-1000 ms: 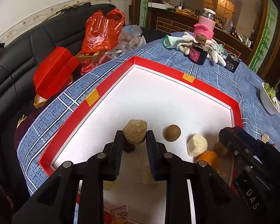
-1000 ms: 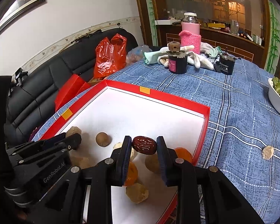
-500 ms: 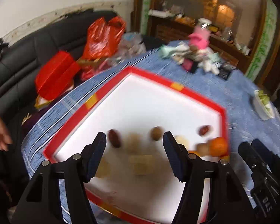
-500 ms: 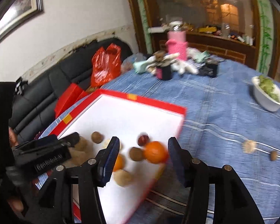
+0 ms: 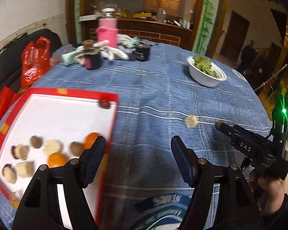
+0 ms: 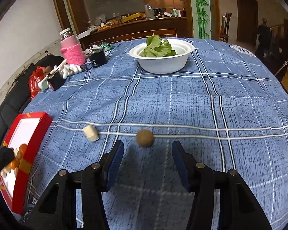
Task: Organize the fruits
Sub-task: 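Move both open tools back to the remaining items on the tablecloth, then grasp a brown longan with the right tool while the left tool grasps a beige piece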
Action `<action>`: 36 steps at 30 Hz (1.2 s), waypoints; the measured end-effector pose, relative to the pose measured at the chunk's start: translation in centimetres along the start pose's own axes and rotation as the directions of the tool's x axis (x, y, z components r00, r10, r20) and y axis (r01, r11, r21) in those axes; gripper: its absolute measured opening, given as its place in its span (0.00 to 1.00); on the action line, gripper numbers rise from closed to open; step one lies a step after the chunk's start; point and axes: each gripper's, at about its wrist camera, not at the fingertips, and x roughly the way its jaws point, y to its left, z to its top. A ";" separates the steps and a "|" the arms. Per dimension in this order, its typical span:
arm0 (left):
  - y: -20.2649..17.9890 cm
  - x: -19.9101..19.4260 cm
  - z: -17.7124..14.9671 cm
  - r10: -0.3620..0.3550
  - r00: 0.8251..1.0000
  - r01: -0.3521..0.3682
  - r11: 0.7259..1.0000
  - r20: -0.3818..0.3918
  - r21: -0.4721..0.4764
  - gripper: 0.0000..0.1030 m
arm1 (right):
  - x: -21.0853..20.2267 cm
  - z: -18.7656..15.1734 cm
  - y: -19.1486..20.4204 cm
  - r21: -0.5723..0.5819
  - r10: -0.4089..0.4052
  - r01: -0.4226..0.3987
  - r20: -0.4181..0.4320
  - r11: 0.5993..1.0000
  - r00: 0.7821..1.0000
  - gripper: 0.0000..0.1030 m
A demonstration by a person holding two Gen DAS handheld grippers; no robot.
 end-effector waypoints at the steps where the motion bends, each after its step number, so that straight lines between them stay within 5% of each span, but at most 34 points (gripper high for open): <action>1: -0.6 0.6 0.3 -0.004 1.000 0.004 1.000 -0.009 0.009 0.68 | 0.1 0.2 0.0 -0.003 0.011 -0.011 -0.002 1.000 1.000 0.53; 10: -2.4 2.7 0.4 -0.011 0.999 0.013 0.999 -0.045 0.032 0.68 | 2.5 0.9 0.9 -0.036 -0.010 0.009 -0.048 0.999 0.999 0.40; 13: -2.8 3.1 0.4 -0.004 0.999 0.005 0.999 -0.044 0.033 0.68 | 2.7 1.1 0.8 -0.041 -0.040 0.037 -0.056 0.998 0.998 0.22; 24: -8.2 7.2 1.1 -0.037 0.997 0.044 0.993 -0.071 0.107 0.67 | -2.5 -1.2 -2.0 0.030 -0.021 0.020 0.021 0.999 1.000 0.22; 32: -9.6 10.2 1.7 0.003 0.996 0.006 0.994 -0.085 0.110 0.67 | -3.1 -1.3 -2.4 0.042 0.028 -0.030 0.050 0.999 0.998 0.22; 35: -9.5 10.4 1.6 0.016 0.997 -0.008 0.994 -0.073 0.112 0.50 | -3.0 -1.3 -2.4 0.040 0.042 -0.044 0.051 0.998 0.998 0.22; 36: -9.4 10.3 1.7 0.018 0.997 -0.010 0.994 -0.069 0.111 0.37 | -3.0 -1.4 -2.4 0.038 0.044 -0.046 0.051 0.998 0.998 0.22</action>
